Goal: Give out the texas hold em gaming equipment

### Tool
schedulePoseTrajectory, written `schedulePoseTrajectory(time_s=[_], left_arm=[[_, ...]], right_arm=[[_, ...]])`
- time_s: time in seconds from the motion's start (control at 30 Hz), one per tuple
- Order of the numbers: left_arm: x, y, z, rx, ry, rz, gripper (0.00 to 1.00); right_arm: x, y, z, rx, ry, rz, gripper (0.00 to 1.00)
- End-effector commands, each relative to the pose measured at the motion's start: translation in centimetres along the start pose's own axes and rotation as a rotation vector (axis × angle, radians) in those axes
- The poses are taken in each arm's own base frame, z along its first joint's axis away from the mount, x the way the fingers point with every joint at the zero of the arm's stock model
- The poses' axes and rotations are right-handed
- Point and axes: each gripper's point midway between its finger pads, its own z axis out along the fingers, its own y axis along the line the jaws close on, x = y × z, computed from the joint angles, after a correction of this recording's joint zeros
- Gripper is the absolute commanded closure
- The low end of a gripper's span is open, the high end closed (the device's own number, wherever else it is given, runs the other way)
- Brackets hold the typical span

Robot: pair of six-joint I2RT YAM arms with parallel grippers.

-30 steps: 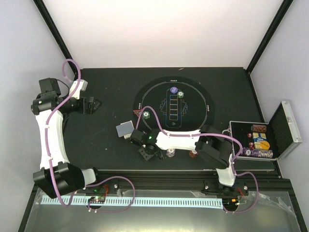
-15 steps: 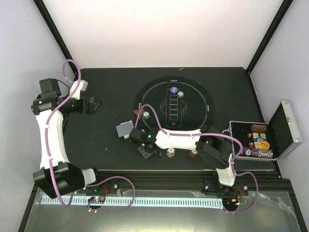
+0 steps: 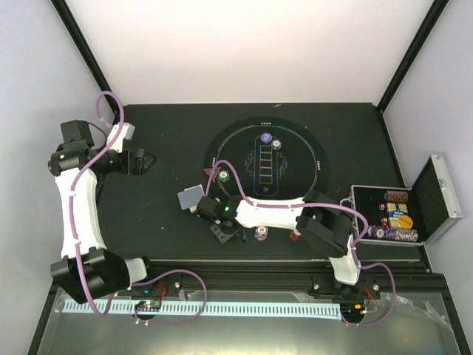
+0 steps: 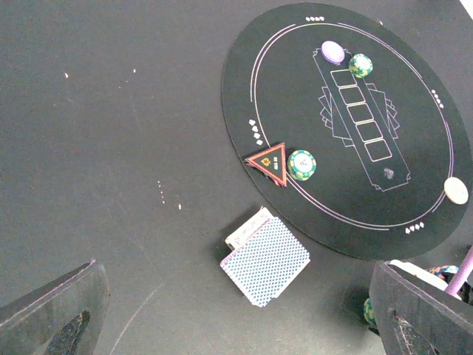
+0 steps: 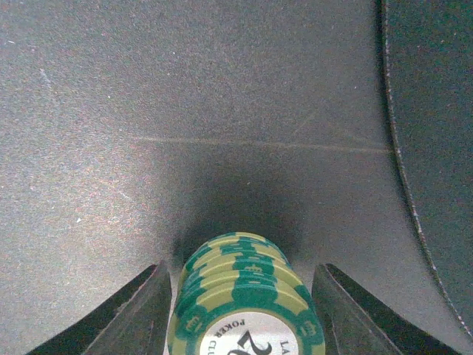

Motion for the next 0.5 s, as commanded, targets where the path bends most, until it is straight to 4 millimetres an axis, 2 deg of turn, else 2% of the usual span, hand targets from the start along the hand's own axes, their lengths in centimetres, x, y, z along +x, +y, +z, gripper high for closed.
schedulePoseTrajectory(time_s=[0.0,0.17,0.47], left_arm=[[-0.2,-0.3,-0.6,0.001,-0.015,0.013,0.01],[-0.2,-0.3,-0.6,0.001,-0.015,0.011,0.01],[0.0,-0.3,-0.5,0.005,-0.011,0.008,0.01]], right_arm=[[0.2,0.0,0.4,0.011,0.003,-0.008,0.46],[0.0,0.0,0.1,0.007,-0.006,-0.004,0.57],[-0.5,-0.2,-1.1,0.011,-0.028,-0.005,0.62]])
